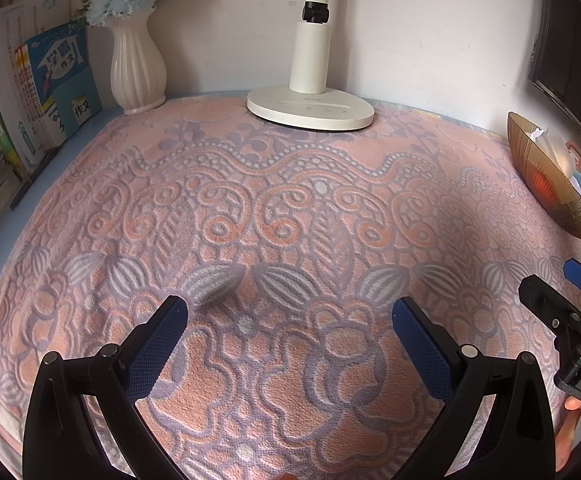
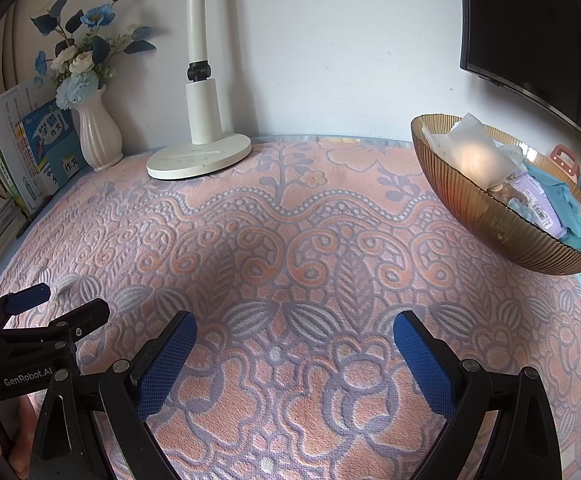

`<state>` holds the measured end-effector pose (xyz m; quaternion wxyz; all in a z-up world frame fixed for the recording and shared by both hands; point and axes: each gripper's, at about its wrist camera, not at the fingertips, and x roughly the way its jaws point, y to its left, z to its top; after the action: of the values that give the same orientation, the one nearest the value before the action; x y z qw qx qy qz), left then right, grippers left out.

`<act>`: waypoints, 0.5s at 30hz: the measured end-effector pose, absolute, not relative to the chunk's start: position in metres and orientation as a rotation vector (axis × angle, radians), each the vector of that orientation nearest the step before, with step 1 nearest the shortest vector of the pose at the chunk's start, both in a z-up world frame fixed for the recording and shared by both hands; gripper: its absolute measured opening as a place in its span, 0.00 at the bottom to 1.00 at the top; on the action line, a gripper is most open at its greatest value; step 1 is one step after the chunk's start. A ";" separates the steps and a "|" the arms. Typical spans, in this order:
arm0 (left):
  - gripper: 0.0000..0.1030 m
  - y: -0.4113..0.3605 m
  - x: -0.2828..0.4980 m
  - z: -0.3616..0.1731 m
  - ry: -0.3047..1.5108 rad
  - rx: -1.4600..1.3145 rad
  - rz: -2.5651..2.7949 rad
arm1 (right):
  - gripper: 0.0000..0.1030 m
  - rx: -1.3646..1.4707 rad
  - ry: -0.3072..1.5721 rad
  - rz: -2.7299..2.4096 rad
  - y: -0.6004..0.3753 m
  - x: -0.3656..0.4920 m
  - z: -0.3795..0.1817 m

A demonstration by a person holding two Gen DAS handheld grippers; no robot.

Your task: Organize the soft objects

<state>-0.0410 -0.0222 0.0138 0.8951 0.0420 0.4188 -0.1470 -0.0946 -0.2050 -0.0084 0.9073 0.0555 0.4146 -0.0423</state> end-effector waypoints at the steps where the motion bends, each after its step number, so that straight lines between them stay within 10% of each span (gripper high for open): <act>1: 0.99 -0.022 -0.040 0.014 0.868 0.088 -0.305 | 0.96 0.114 0.856 -0.087 -0.205 -0.095 -0.009; 15: 0.99 -0.020 -0.040 0.014 0.873 0.082 -0.305 | 0.96 0.108 0.858 -0.081 -0.206 -0.094 -0.009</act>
<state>-0.0396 -0.0201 0.0138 0.8942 0.0394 0.4210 -0.1469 -0.0942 -0.2057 -0.0091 0.9071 0.0522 0.4158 -0.0392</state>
